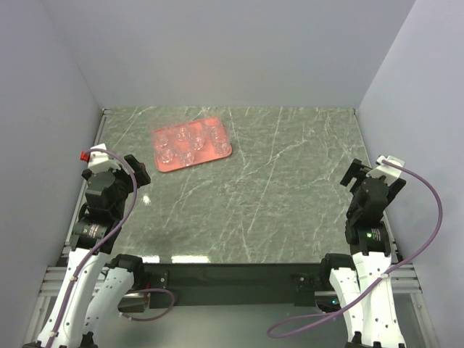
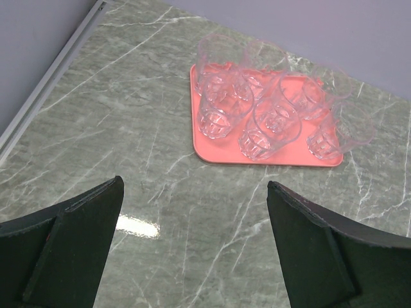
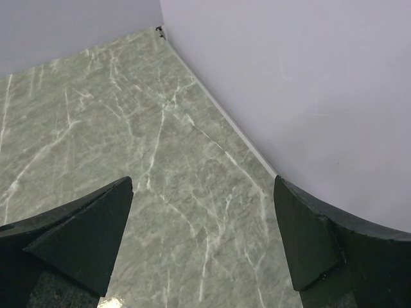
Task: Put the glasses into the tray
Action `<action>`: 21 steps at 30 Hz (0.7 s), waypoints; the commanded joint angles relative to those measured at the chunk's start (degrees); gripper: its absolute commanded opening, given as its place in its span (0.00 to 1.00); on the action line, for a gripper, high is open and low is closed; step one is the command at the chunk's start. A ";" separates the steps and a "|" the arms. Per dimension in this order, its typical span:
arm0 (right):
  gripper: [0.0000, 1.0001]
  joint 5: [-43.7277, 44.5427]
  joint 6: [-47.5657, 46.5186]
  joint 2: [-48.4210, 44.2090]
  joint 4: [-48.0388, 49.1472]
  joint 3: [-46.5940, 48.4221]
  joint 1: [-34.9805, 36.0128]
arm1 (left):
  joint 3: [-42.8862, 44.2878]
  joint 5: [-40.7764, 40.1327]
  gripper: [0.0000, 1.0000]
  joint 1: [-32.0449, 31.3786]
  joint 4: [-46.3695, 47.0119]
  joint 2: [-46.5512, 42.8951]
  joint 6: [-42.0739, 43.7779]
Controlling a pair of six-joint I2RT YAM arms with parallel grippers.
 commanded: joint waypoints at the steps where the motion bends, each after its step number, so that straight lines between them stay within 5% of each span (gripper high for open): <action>1: 0.96 0.17 0.88 -0.62 1.82 -0.37 -0.52 | 0.06 0.33 0.99 0.36 2.08 -0.74 -0.11; 21: 0.96 -0.27 0.88 -1.15 1.82 -0.37 -1.14 | -0.03 -0.28 0.99 0.27 2.17 -0.65 -0.28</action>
